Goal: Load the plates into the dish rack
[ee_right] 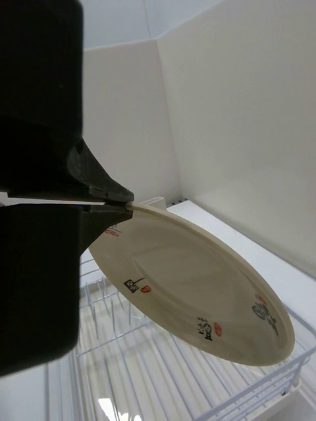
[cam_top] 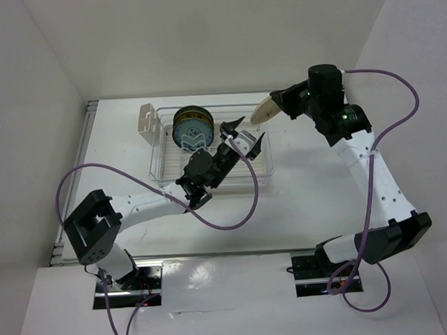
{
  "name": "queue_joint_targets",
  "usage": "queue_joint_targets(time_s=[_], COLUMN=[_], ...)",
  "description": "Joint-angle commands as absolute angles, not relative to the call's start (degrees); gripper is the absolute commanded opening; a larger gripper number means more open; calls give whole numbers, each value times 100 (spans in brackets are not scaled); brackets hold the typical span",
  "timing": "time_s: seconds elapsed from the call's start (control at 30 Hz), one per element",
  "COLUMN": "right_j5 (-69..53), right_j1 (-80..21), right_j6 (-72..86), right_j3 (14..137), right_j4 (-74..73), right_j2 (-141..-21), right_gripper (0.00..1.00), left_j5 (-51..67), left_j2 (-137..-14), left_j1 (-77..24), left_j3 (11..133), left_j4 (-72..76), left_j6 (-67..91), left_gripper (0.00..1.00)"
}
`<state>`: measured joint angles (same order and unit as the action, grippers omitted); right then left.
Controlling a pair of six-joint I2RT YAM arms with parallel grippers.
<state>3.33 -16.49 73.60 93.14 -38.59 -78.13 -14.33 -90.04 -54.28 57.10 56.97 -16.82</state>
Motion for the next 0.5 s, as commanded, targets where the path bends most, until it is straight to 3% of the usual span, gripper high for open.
queue_joint_targets(time_s=[0.0,0.17,0.23,0.27,0.3,0.33,0.4,0.47], right_j5=[106,105,105,105,158,158,158,79], right_j1=[-1792,-2091,-2092,-2092,-2092,-2092,-2092,-2092], right_j6=[7365,7427,7479,7479,7479,7479,7479,7479], right_j3=[9194,9193,9124,9123,9123,9123,9123,9123], right_j4=[-3604,-3718,-3718,-3718,-3718,-3718,-3718,-3770], right_j2=[-7638,-7638,-7524,-7523,-7471,-7471,-7471,-7471], right_gripper=[0,0,0,0,0,0,0,0], left_j5=[-1442,-1310,-1127,-1038,-1037,-1098,-1099,-1099], left_j2=[-9227,-9588,-9667,-9668,-9668,-9720,-9721,-9721], left_j1=[-5336,-5054,-4922,-4922,-4870,-4869,-4800,-4746], left_j3=[6099,6495,6547,6548,6548,6617,6671,6671], left_j4=[5695,5450,5449,5397,5301,5248,5195,5194], left_j6=[-1784,-1274,-1222,-1169,-1169,-1038,-984,-914], left_gripper=[76,74,67,57,40,10,0,0])
